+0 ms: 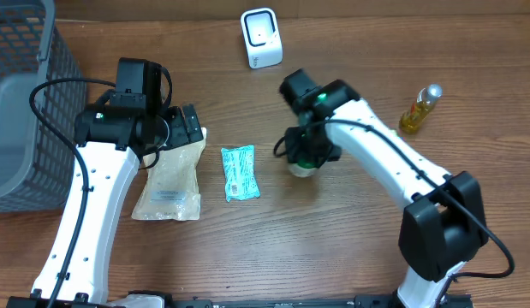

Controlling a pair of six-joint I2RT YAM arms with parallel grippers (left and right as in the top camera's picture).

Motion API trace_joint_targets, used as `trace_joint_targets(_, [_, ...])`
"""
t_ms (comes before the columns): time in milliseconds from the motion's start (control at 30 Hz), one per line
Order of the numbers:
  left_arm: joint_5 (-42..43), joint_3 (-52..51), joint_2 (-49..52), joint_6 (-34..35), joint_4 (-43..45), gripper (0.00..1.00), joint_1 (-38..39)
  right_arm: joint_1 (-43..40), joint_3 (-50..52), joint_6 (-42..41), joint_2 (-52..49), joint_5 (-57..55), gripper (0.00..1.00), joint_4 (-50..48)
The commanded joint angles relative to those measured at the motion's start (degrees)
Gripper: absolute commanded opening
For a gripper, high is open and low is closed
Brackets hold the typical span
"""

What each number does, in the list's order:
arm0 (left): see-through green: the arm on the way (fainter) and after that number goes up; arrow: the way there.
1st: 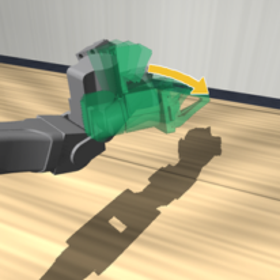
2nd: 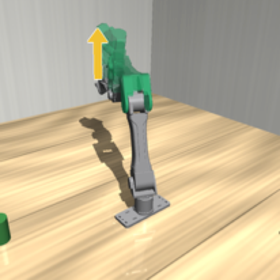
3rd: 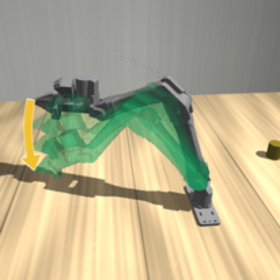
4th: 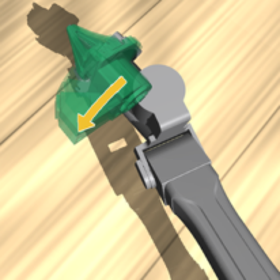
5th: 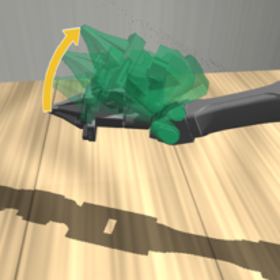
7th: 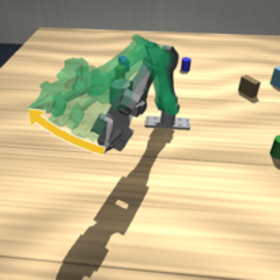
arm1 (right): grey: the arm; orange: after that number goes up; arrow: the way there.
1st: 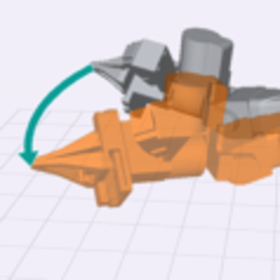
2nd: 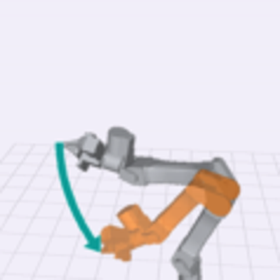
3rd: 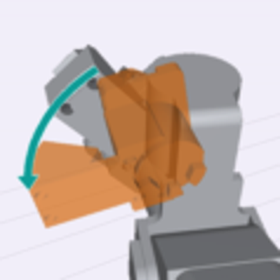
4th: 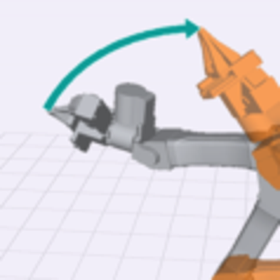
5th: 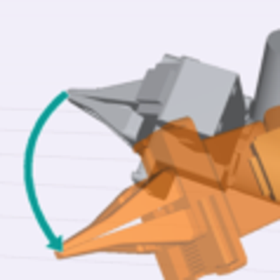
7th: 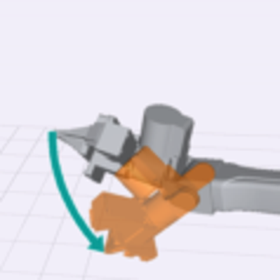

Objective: Scan the item barcode

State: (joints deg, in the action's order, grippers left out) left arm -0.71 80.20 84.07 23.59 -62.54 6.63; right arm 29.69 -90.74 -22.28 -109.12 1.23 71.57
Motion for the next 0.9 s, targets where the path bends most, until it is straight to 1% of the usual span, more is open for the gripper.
trace_joint_targets(0, [-0.35, 0.44, -0.07, -0.46, 0.0, 1.0, -0.24, -3.04, -1.2, -0.44, 0.81, 2.89, 0.54, -0.37])
trace_joint_targets(167, [-0.35, 0.44, -0.07, -0.48, 0.0, 1.0, -0.24, -5.31, -1.01, -1.68, 0.44, 2.14, 0.54, -1.44])
trace_joint_targets(500, [-0.35, 0.44, -0.07, -0.46, 0.0, 0.99, -0.24, -5.38, 5.62, -1.68, -2.05, -1.36, 0.55, -11.08])
trace_joint_targets(667, [-0.35, 0.44, -0.07, -0.46, 0.0, 1.0, -0.24, -5.4, 7.21, -1.68, -3.5, -1.84, 0.54, -12.61])
trace_joint_targets(700, [-0.35, 0.44, -0.07, -0.48, 0.0, 1.0, -0.24, -5.38, 7.23, -1.68, -3.61, -1.86, 0.55, -12.59])
trace_joint_targets(867, [-0.35, 0.44, -0.07, -0.46, 0.0, 0.99, -0.24, -5.38, 7.23, -1.68, -4.02, -2.19, 0.68, -12.59])
